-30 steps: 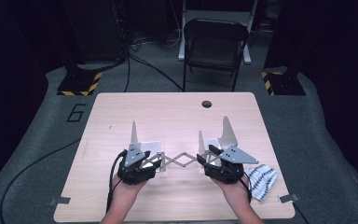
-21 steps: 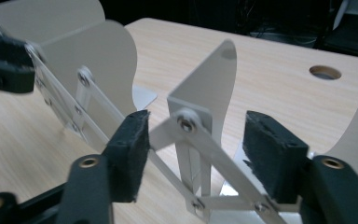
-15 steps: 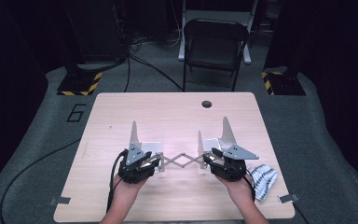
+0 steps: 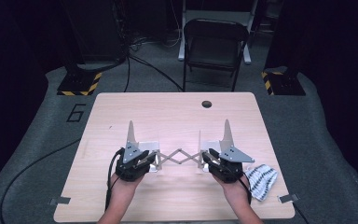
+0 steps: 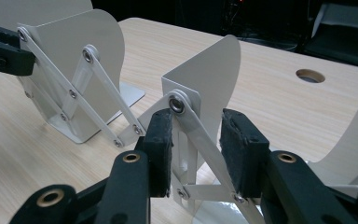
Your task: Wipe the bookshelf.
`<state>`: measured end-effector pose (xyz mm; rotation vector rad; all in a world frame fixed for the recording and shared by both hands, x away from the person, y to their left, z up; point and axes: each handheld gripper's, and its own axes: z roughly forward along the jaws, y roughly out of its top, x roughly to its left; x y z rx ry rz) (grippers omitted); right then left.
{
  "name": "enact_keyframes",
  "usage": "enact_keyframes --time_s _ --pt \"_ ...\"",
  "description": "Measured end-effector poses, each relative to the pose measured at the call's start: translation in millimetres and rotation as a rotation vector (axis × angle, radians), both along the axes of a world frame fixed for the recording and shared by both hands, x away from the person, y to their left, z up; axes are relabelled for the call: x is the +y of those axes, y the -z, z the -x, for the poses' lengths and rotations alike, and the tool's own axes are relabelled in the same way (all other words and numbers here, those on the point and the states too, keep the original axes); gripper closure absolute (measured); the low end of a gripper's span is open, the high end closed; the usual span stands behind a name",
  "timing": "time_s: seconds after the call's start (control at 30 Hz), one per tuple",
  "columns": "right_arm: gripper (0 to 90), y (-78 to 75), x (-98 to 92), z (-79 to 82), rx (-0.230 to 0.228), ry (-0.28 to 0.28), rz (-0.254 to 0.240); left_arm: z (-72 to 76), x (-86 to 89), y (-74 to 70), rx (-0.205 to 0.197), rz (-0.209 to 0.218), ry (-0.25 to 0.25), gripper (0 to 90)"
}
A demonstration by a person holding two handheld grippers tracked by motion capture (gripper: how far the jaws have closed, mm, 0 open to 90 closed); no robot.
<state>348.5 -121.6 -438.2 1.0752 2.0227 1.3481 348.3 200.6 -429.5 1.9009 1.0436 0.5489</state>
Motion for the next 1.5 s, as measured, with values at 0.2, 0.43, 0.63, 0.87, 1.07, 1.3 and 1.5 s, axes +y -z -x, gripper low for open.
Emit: enact_keyframes --time_s 0.2,0.43,0.63,0.87,1.07,1.3,1.5 --pt "63.8 1.4 3.3 1.7 0.004 -0.010 -0.006 -3.5 6.3 -0.4 0.003 -0.003 0.006 65.6" --pt "61.4 4.3 7.0 2.3 0.012 -0.002 -0.003 -4.3 10.7 -1.0 0.016 0.011 0.023 64.5" --pt "51.8 0.9 4.8 5.7 0.018 0.010 -0.020 2.3 8.5 -1.6 0.010 0.000 0.039 58.2" --pt "42.1 -8.6 -5.5 18.8 -0.002 -0.018 -0.072 12.5 12.9 -10.7 -0.009 0.033 0.079 46.8" --pt "41.1 -9.3 -13.1 35.4 -0.015 -0.053 -0.076 22.9 15.4 -11.9 -0.033 0.041 0.103 43.5" --pt "40.5 -5.2 -22.2 50.9 -0.024 -0.052 -0.052 30.7 18.7 -6.9 -0.033 0.038 0.130 42.2" --pt "40.6 6.2 -37.2 60.5 -0.015 -0.003 -0.055 38.7 20.2 3.0 -0.041 0.031 0.137 42.1"
